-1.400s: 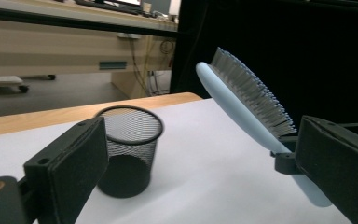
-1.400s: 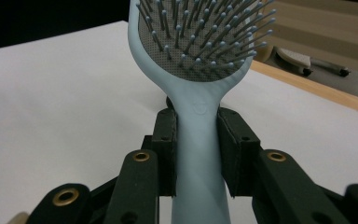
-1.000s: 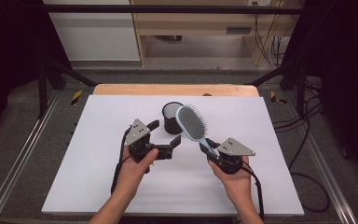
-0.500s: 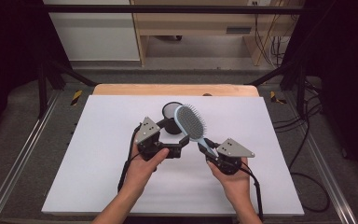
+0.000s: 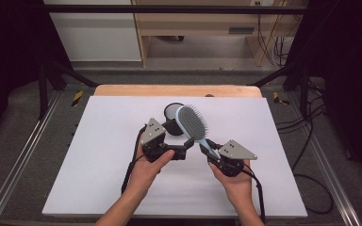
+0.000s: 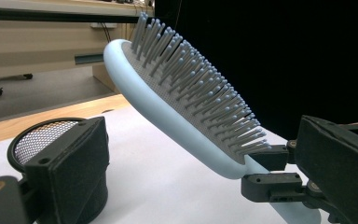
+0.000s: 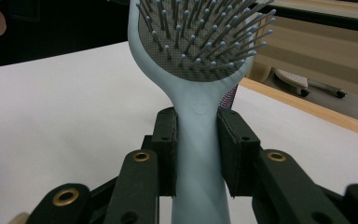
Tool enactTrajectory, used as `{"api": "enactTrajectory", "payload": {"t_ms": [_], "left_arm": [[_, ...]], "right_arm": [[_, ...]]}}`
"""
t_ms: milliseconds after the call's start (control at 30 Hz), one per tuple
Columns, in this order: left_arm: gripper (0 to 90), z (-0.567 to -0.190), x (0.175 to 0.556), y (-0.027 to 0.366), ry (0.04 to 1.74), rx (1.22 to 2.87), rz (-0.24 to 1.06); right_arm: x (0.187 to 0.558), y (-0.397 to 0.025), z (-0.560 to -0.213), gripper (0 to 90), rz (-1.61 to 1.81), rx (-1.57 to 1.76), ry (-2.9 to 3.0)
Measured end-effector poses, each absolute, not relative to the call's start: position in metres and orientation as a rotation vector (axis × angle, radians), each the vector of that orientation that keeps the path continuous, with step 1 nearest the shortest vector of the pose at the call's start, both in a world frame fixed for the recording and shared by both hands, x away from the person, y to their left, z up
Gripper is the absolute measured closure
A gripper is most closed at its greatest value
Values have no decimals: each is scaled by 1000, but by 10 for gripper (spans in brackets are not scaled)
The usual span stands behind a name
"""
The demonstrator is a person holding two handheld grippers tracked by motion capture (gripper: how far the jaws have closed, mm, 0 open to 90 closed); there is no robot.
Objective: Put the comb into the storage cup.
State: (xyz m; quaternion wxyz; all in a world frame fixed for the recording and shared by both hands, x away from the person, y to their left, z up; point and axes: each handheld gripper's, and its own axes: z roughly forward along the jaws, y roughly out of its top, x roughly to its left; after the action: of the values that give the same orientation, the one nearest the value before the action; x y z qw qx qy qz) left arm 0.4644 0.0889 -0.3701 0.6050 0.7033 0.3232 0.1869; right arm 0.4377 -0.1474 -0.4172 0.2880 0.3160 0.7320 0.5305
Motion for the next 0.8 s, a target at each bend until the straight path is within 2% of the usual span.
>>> {"api": "enactTrajectory", "payload": {"t_ms": [567, 800], "left_arm": [[42, -376, 479, 89, 843, 1508, 244], [49, -377, 483, 89, 877, 1470, 226]], "right_arm": [[433, -136, -418, 694, 1423, 777, 1963], [431, -131, -419, 694, 1419, 752, 1977]]}}
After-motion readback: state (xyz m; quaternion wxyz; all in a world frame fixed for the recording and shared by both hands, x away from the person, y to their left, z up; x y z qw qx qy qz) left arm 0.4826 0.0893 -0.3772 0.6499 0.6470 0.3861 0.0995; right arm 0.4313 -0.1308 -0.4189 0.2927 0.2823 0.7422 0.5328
